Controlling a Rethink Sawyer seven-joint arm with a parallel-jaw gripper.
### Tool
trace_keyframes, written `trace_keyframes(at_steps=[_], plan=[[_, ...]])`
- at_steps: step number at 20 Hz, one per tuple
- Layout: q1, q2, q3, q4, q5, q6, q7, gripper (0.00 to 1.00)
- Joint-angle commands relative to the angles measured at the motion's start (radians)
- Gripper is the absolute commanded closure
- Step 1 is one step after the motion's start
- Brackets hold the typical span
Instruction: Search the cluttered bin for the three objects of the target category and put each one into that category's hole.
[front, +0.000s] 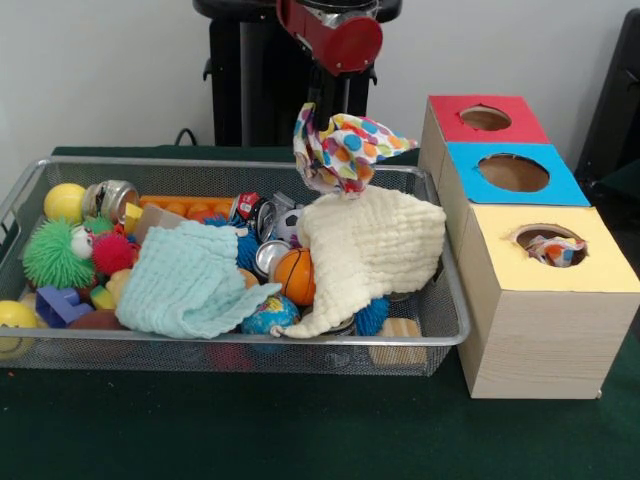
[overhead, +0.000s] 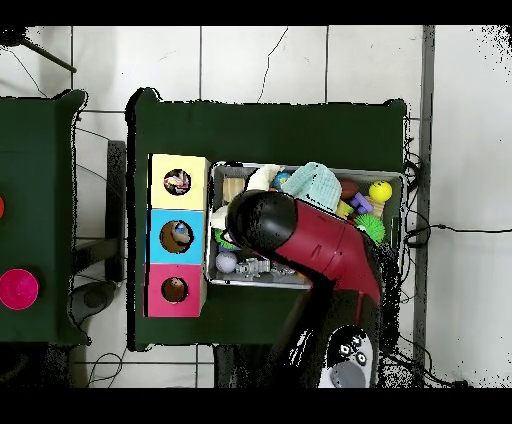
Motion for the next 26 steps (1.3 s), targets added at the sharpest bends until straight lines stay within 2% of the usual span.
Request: trace_keyframes(at_steps=[1,4,10,26], plan=[[0.088,0.070,-0.028,0.060,0.074,-0.017,0.385,1.00],[0.135,0.084,-0.047,0.038,0.101,0.014,0.437,1.00],[0.182,0.097,-0.060,0.023,0.154,0.054,0.494,1.00],[0.271,0.160,-0.104,-0.062,0.201,0.114,0.615,1.00]])
